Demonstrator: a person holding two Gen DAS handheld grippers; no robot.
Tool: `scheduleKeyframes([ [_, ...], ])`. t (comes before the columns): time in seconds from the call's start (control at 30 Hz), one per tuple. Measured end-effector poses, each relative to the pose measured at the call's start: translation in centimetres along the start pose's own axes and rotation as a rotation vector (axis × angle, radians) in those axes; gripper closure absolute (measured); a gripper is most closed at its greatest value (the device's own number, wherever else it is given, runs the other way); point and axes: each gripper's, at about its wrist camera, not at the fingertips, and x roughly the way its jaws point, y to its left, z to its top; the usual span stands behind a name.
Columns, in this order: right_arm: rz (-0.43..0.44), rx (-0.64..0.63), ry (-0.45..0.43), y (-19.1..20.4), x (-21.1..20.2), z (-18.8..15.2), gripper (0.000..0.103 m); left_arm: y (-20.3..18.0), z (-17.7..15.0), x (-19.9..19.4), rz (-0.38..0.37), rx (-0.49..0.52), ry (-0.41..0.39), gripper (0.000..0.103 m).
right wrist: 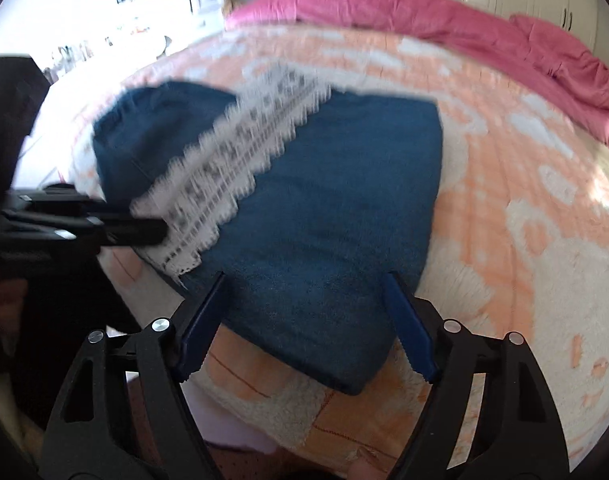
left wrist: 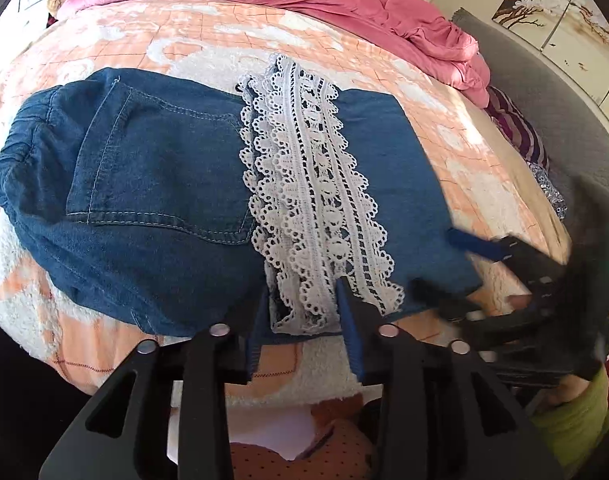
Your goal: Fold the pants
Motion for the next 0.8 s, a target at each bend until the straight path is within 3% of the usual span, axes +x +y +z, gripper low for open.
scheduleKeyframes([
  [0.17, 0.021, 0.020, -0.017, -0.4, -0.4, -0.2, 0.032, 0.5, -0.2, -1.2, -0.006, -0.008, -0.011, 0.062],
  [0.4, 0.051, 0.026, -0.163, 0.1, -4.1, 0.4, 0.031, 2.8, -0.8, -5.6, 0.038, -0.038, -0.103, 0.062],
  [0.47, 0.059, 0.034, -0.179, 0.2, -4.6, 0.8, 0.030, 4.0, -0.9, -6.6, 0.062, -0.063, -0.122, 0.047],
  [0.6, 0.078, 0.049, -0.200, 0.8, -5.4, 2.6, 0.024, 7.3, -0.8, -8.5, 0.121, -0.124, -0.158, 0.046],
  [0.73, 0.063, 0.019, -0.204, 2.5, -5.7, 4.7, 0.019, 8.9, -0.6, -9.6, 0.144, -0.161, -0.185, 0.032],
  [0.8, 0.062, 0.004, -0.201, 3.4, -5.7, 5.7, 0.016, 9.4, -0.6, -10.1, 0.147, -0.173, -0.196, 0.030],
])
